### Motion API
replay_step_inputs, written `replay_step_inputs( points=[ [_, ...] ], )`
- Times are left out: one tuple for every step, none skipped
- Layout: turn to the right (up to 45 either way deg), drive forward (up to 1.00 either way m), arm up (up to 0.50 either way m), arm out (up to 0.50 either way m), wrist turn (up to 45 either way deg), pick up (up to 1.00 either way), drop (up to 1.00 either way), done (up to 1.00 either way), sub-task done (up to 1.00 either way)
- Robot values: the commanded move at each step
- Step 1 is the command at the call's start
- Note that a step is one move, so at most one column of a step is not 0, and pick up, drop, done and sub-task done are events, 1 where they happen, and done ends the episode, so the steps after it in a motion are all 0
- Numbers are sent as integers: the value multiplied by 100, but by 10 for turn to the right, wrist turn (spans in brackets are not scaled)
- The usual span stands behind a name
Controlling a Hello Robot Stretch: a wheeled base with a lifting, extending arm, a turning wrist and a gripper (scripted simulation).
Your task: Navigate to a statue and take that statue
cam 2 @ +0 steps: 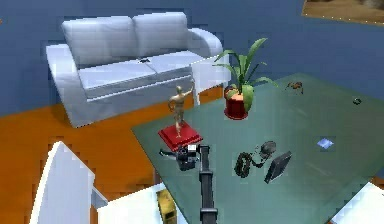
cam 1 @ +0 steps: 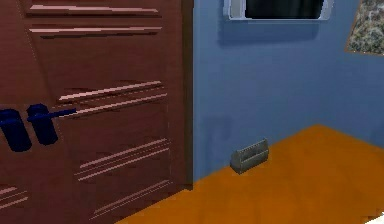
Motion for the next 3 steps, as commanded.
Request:
replay_step_inputs(
  points=[
    [0,0,0,0,0,100,0,0,0],
    [0,0,10,0,0,0,0,0,0],
    [0,0,0,0,0,0,0,100,0]
  ],
)
